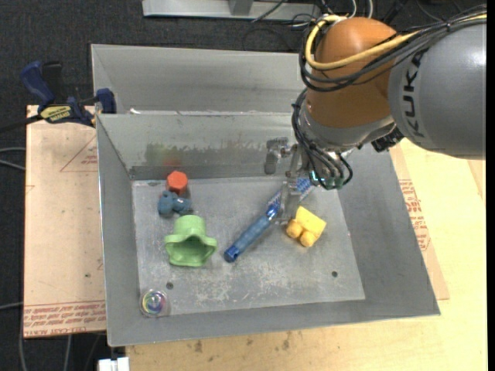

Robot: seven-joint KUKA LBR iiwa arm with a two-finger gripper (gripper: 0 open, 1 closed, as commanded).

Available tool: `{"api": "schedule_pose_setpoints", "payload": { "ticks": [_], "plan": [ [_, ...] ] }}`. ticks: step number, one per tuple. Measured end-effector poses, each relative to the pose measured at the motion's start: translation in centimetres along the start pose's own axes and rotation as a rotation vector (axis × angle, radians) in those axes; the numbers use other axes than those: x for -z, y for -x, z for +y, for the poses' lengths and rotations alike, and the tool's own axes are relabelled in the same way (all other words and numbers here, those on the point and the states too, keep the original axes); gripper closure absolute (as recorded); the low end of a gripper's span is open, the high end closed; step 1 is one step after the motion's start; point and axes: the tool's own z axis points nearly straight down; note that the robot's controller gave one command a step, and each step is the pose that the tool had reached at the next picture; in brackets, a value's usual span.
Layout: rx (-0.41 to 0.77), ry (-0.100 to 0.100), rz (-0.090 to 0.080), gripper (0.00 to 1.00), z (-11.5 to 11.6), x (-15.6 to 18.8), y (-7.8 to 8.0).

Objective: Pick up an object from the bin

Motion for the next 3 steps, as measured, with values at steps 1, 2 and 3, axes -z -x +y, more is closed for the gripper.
{"api": "schedule_pose_setpoints", "payload": {
  "ticks": [1,2,3],
  "plan": [
    [0.110,0.000,0.001,0.00,-2.6,-12.6,-2.5],
    [0.156,0.001,-0.005,0.00,-0.3,-15.8,-1.1],
    [0.154,0.001,-0.008,1.00,-0.4,-15.5,-1.0]
  ]
}}
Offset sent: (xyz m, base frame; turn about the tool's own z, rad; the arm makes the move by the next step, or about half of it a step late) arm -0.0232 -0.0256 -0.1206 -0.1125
